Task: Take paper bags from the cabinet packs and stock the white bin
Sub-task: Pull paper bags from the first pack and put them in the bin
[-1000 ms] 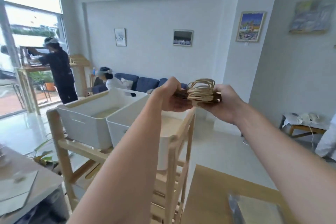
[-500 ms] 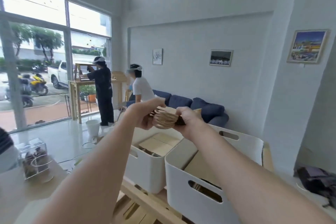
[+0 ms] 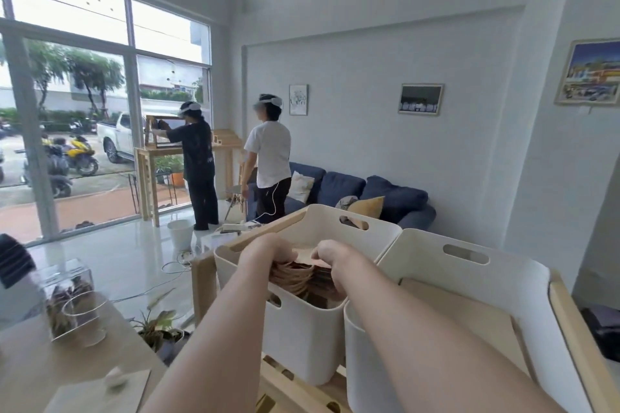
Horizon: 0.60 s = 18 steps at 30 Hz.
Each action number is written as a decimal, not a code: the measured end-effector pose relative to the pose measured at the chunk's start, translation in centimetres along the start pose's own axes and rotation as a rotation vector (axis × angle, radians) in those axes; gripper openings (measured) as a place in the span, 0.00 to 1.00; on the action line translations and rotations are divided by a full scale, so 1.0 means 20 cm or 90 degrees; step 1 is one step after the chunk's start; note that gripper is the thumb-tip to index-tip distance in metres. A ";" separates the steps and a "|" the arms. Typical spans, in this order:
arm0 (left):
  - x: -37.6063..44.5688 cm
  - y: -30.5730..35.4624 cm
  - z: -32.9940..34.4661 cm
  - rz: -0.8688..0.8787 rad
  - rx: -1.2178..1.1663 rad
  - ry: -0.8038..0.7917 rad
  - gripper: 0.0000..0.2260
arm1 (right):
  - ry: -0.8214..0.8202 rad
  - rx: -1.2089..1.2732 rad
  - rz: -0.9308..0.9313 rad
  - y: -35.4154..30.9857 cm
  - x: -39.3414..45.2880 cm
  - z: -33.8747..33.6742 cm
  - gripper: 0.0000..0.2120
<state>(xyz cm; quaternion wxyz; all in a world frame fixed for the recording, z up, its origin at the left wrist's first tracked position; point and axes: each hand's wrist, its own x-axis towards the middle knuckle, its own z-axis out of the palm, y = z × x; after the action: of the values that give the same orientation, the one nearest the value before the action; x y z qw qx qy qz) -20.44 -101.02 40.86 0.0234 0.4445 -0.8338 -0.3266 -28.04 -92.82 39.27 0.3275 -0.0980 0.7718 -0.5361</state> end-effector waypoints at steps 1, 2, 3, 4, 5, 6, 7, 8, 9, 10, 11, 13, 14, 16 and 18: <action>0.02 0.00 0.02 0.018 0.050 0.038 0.20 | 0.002 -0.023 -0.008 0.00 0.01 0.00 0.10; 0.04 -0.01 0.03 0.028 0.088 0.058 0.20 | 0.012 -0.048 -0.017 0.00 0.02 -0.01 0.15; 0.08 -0.02 0.05 0.027 0.119 0.063 0.20 | 0.010 -0.068 -0.019 -0.01 0.02 -0.01 0.20; 0.09 -0.02 0.06 0.028 0.138 0.067 0.20 | -0.001 -0.098 -0.012 -0.02 0.02 -0.02 0.22; 0.10 -0.01 0.07 0.029 0.155 0.065 0.21 | 0.005 -0.116 -0.021 -0.03 0.05 -0.04 0.22; 0.11 -0.01 0.08 0.033 0.167 0.060 0.21 | -0.003 -0.124 -0.020 -0.05 0.08 -0.05 0.22; 0.14 0.00 0.08 0.035 0.183 0.051 0.20 | -0.012 -0.128 -0.024 -0.06 0.10 -0.05 0.22; 0.14 0.00 0.09 0.038 0.197 0.044 0.20 | -0.008 -0.158 -0.041 -0.06 0.11 -0.05 0.22; 0.15 0.00 0.10 0.041 0.210 0.040 0.19 | -0.025 -0.182 -0.048 -0.07 0.11 -0.04 0.22; 0.15 0.00 0.10 0.041 0.221 0.037 0.19 | -0.037 -0.192 -0.046 -0.07 0.12 -0.04 0.22; 0.16 0.00 0.11 0.037 0.232 0.032 0.19 | -0.041 -0.202 -0.043 -0.07 0.13 -0.04 0.22; 0.17 -0.01 0.10 0.028 0.204 0.014 0.21 | -0.052 -0.152 -0.012 -0.07 0.13 -0.05 0.22; 0.18 -0.02 0.10 0.029 0.173 0.015 0.21 | -0.055 -0.141 -0.023 -0.07 0.14 -0.05 0.23; 0.20 -0.03 0.10 0.056 0.094 0.062 0.21 | -0.015 -0.131 -0.057 -0.07 0.13 -0.07 0.27; 0.20 -0.03 0.09 0.111 0.030 0.164 0.16 | 0.094 -0.170 -0.132 -0.08 0.14 -0.11 0.30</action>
<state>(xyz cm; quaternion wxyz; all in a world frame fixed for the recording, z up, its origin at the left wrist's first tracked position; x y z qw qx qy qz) -23.03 -103.30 38.03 0.1484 0.4090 -0.8668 -0.2437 -31.91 -93.15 39.95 0.1970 -0.1797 0.8439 -0.4655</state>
